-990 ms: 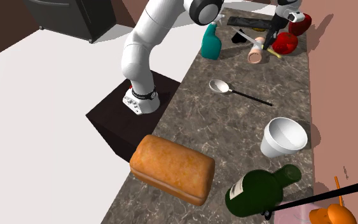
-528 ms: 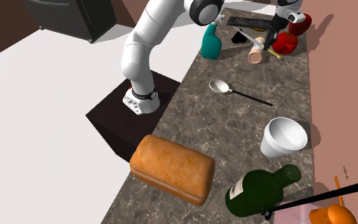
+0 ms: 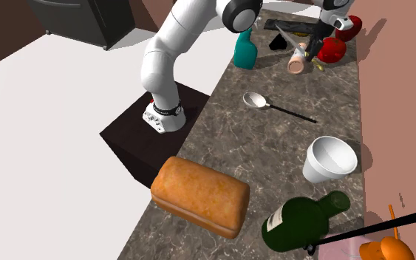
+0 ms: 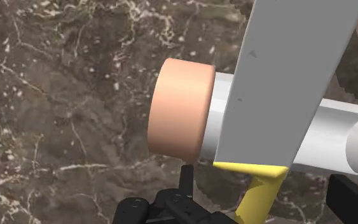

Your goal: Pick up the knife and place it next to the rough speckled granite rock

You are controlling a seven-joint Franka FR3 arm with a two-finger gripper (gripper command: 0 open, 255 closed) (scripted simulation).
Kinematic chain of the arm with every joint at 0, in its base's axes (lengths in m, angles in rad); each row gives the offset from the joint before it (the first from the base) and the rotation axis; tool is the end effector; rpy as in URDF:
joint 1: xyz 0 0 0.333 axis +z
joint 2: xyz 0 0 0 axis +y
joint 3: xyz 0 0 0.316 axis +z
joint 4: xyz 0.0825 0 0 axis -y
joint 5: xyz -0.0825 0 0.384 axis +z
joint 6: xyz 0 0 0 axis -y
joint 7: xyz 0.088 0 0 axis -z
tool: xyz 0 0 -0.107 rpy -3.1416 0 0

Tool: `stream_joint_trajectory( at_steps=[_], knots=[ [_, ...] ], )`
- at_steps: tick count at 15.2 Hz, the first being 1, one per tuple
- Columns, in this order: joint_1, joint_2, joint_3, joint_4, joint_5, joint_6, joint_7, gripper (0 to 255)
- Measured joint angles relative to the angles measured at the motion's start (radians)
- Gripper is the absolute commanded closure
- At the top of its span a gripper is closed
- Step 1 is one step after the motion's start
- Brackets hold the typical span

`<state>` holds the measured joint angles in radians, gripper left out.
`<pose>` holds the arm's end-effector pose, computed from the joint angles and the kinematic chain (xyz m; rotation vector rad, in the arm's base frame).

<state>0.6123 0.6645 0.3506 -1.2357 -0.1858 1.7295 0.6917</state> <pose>0.4721 0.5412 0.3827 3.0376 0.3937 -0.1799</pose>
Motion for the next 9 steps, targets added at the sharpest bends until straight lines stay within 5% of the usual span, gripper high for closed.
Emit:
stream_joint_trajectory(
  at_steps=[3,9],
  knots=[
    [0.019,0.031,0.007,0.089,0.011,-0.092,-0.004,0],
    [0.021,0.036,0.008,0.107,0.012,-0.111,-0.006,0]
  ],
)
